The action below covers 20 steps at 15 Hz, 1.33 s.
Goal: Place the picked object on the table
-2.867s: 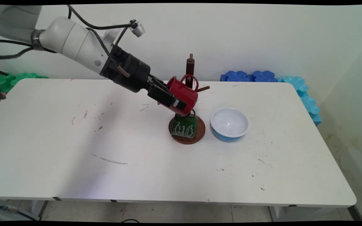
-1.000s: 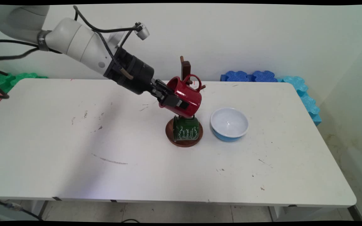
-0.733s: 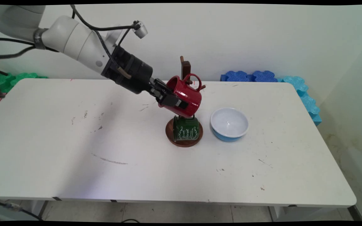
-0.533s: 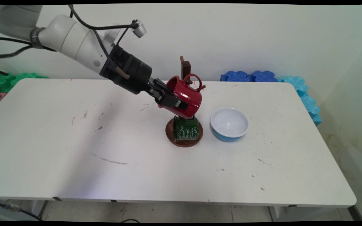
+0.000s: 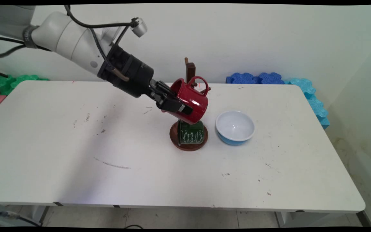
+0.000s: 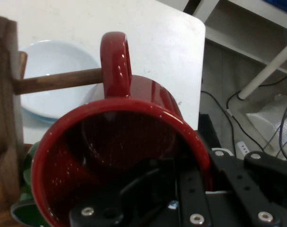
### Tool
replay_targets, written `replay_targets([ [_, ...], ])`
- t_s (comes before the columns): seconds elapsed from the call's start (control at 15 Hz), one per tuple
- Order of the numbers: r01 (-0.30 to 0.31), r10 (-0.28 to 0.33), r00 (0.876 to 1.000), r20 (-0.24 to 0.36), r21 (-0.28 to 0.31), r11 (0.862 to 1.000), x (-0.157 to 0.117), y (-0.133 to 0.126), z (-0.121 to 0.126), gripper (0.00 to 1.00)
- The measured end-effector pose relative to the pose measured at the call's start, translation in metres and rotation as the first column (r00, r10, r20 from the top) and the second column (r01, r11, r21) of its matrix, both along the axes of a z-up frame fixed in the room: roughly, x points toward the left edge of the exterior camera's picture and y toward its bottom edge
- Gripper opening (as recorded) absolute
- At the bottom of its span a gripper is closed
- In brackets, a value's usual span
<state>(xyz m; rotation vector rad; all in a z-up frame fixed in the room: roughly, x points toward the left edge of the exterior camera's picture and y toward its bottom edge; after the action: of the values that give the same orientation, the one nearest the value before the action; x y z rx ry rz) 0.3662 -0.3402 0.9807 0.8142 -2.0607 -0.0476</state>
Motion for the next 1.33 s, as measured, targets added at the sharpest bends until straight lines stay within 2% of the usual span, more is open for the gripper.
replay_targets([
  [0.4, 0.03, -0.03, 1.0, -0.002, -0.005, 1.0, 0.0, 0.01, 0.007, 0.0],
  [0.8, 0.057, -0.057, 0.998, 0.025, -0.013, 0.998, 0.009, 0.022, 0.009, 0.0],
  [1.07, 0.062, -0.061, 0.996, 0.062, -0.022, 0.998, 0.02, 0.027, 0.008, 0.0],
  [1.33, 0.048, -0.043, 0.99, 0.136, -0.034, 0.998, 0.041, 0.028, 0.005, 0.0],
])
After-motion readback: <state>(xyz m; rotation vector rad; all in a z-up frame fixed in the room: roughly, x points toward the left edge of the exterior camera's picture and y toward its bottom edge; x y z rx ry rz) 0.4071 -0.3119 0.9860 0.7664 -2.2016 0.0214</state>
